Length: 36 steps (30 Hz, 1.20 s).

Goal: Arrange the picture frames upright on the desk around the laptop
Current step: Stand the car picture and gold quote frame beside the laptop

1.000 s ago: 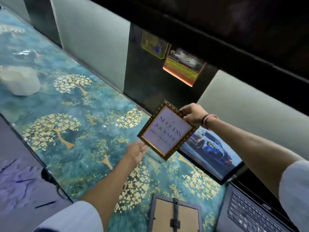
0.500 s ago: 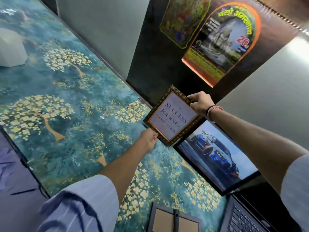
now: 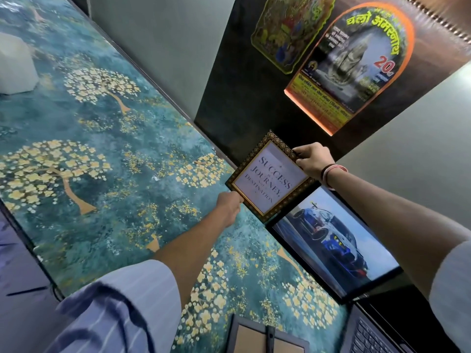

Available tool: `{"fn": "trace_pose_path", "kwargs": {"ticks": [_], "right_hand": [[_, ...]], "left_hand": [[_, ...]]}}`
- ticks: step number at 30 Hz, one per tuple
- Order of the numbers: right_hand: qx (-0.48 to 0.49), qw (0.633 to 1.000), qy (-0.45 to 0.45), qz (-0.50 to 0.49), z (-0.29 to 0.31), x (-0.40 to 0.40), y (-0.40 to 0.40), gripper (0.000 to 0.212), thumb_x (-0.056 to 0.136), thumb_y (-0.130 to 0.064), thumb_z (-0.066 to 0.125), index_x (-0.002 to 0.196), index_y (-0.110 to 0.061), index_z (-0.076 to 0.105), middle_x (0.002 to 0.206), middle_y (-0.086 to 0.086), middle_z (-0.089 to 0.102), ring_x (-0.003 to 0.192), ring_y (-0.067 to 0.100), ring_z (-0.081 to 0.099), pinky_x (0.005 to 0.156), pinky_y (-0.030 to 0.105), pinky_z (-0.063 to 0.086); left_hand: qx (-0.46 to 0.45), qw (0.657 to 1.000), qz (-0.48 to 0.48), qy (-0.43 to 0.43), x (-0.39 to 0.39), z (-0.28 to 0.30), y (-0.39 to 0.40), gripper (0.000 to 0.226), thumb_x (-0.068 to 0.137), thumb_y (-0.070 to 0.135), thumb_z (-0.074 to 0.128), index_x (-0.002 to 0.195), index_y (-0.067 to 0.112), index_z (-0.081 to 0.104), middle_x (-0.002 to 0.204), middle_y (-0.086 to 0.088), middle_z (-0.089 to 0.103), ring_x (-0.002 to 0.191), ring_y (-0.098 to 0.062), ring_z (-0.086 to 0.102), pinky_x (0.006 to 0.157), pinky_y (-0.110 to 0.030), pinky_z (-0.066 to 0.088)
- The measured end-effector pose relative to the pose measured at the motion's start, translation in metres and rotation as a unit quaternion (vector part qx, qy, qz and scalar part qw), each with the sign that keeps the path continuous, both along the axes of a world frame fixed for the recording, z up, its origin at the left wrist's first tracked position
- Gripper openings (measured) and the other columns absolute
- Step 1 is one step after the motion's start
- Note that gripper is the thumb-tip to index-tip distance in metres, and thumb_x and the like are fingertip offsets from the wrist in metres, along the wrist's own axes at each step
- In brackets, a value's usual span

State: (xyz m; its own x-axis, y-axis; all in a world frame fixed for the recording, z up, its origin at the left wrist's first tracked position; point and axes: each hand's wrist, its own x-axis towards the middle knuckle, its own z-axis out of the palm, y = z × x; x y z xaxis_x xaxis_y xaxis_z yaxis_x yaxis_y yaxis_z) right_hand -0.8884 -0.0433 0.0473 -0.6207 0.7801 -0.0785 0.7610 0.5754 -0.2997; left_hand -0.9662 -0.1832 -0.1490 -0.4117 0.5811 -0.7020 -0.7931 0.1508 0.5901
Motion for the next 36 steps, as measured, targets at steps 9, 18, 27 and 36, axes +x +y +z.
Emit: {"fn": "trace_pose_path", "kwargs": {"ticks": [9, 18, 27, 36], "right_hand": [[0.101, 0.993, -0.006, 0.057, -0.019, 0.012, -0.011, 0.051, 0.090, 0.006, 0.051, 0.138, -0.008, 0.059, 0.143, 0.012, 0.058, 0.135, 0.030, 0.050, 0.115, 0.040, 0.039], [0.113, 0.990, -0.057, 0.063, -0.044, 0.029, -0.037, 0.076, 0.082, 0.011, 0.051, 0.154, -0.005, 0.030, 0.165, 0.013, 0.021, 0.154, 0.028, 0.013, 0.126, 0.046, 0.007], [0.040, 0.999, 0.000, 0.021, -0.043, 0.068, -0.068, 0.051, 0.092, 0.003, 0.043, 0.143, -0.002, 0.041, 0.154, 0.025, 0.037, 0.141, 0.042, 0.036, 0.118, 0.048, 0.028], [-0.103, 0.988, 0.076, -0.084, -0.048, 0.210, -0.137, 0.046, 0.100, -0.018, 0.050, 0.145, -0.007, 0.050, 0.151, 0.013, 0.050, 0.140, 0.030, 0.046, 0.116, 0.039, 0.036]], "left_hand": [[-0.004, 0.996, -0.037, 0.081, -0.018, -0.002, 0.013, 0.075, 0.091, -0.001, 0.040, 0.162, 0.016, 0.020, 0.159, -0.018, 0.041, 0.147, -0.044, 0.036, 0.115, -0.057, 0.028], [0.015, 0.989, -0.089, 0.121, -0.023, 0.002, 0.001, 0.047, 0.091, -0.009, 0.044, 0.134, 0.007, 0.051, 0.110, -0.024, 0.064, 0.075, -0.016, 0.041, 0.065, -0.035, 0.043], [-0.003, 0.983, -0.137, 0.126, 0.012, 0.011, -0.025, 0.031, 0.099, -0.006, 0.045, 0.090, 0.023, 0.049, 0.083, -0.001, 0.046, 0.075, -0.017, 0.041, 0.074, -0.032, 0.039], [-0.014, 0.956, -0.225, 0.185, 0.129, 0.047, -0.067, 0.042, 0.095, -0.007, 0.049, 0.136, -0.005, 0.056, 0.135, -0.026, 0.062, 0.119, -0.038, 0.062, 0.110, -0.043, 0.040]]}}
